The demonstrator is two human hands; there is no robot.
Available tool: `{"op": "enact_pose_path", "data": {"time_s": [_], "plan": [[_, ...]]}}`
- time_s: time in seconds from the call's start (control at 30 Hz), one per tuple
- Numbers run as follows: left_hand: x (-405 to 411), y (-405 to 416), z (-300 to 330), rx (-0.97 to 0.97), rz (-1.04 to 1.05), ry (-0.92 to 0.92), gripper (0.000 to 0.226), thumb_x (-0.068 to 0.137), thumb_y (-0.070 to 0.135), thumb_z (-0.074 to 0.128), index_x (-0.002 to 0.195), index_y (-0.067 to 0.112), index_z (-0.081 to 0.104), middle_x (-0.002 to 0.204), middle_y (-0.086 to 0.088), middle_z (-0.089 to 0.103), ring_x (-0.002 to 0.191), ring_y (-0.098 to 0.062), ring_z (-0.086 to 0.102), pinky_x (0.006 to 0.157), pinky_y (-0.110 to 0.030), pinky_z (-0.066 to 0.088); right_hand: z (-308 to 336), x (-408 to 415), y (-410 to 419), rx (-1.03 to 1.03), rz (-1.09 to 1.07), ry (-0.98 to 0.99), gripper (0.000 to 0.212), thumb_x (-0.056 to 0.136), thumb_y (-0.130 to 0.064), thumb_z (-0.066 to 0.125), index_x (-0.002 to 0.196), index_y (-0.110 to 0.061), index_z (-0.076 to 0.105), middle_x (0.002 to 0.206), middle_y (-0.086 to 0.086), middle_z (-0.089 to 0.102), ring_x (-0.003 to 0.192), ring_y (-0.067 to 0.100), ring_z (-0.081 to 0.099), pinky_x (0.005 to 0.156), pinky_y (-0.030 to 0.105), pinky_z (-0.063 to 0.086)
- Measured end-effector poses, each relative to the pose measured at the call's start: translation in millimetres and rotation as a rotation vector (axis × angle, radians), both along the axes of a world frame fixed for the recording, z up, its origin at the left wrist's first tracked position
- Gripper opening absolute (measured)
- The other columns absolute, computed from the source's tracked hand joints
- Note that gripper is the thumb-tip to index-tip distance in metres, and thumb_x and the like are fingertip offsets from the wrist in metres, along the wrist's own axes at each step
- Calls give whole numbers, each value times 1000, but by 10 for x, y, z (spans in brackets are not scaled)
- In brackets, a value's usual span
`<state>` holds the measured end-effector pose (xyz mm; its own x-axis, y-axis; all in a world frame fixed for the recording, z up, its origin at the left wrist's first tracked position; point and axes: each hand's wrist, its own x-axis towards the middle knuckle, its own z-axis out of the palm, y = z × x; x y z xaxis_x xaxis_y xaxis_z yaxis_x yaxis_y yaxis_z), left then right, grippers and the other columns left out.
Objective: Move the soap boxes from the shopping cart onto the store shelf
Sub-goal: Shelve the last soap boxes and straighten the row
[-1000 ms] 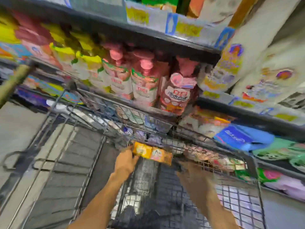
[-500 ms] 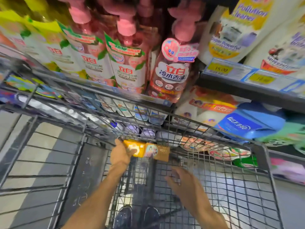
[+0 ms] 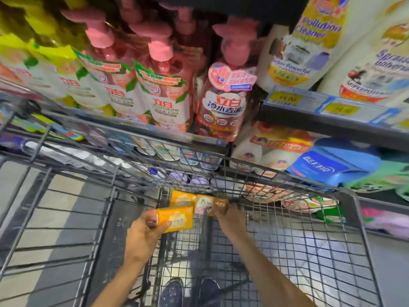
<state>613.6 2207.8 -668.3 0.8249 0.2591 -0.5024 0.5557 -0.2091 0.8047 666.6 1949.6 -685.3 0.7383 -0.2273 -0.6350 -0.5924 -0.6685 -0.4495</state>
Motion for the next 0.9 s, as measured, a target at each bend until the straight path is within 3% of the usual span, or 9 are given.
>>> {"op": "enact_pose_path", "data": {"time_s": [0.1,0.27,0.37,0.53,0.63,0.7,0.77,0.83,0.9], "plan": [[-109,73,-106,-44,30,5,63,54,52,88,103,17,70,90,-6,78,88,-25,75,84,-48,59,-265,13,79,-36,-41,6,85,80,-80,44,130,-13,57,137,17,43,122,37,48,100,46,47],[-197,43,-34,36,-27,28,37,74,25,87,106,20,69,87,8,79,84,-11,75,83,-40,61,-761,-53,-91,11,-143,-23,87,53,-98,48,94,-25,70,97,-3,69,85,15,65,71,37,59],[-176,11,95,70,-24,22,37,75,23,87,107,20,69,84,12,78,80,-6,74,81,-34,61,-231,-117,-74,135,-209,-79,54,65,-68,71,99,-26,70,93,-9,70,84,10,65,64,26,50],[-48,-32,412,20,-73,2,42,73,14,88,110,22,69,90,11,78,85,-6,74,86,-35,59,507,-330,-263,317,-193,-252,8,83,-32,78,87,-36,72,75,-25,72,75,-9,66,63,9,45],[100,-190,787,-9,-171,-48,43,74,9,86,111,20,69,91,7,78,86,-7,72,84,-26,59,928,-475,-568,406,-251,-304,13,83,-19,79,89,-31,77,85,-14,77,84,2,72,77,19,52],[207,-324,1093,-49,-232,-73,44,74,5,85,112,19,68,92,8,78,90,-10,71,82,-19,57,1224,-622,-818,389,-296,-359,22,74,-30,87,94,-28,78,91,-5,78,90,16,73,82,32,56],[312,-520,1496,-74,-300,-99,48,72,13,89,114,21,68,96,8,77,91,-10,71,85,-25,57,1648,-764,-1069,382,-353,-398,47,61,-47,92,101,-26,76,89,-3,75,88,21,71,80,33,55],[369,-738,1898,-80,-391,-143,46,71,18,91,111,21,70,100,-1,77,91,-15,70,90,-37,58,2096,-933,-1358,376,-405,-439,53,62,-39,94,109,-26,72,94,2,75,88,21,70,80,29,56],[372,-1028,2364,-90,-480,-184,40,73,11,88,108,17,71,99,-7,78,87,-18,71,82,-32,59,2581,-1140,-1634,336,-474,-492,53,65,-27,94,112,-17,72,100,11,75,87,18,69,81,28,58]]}}
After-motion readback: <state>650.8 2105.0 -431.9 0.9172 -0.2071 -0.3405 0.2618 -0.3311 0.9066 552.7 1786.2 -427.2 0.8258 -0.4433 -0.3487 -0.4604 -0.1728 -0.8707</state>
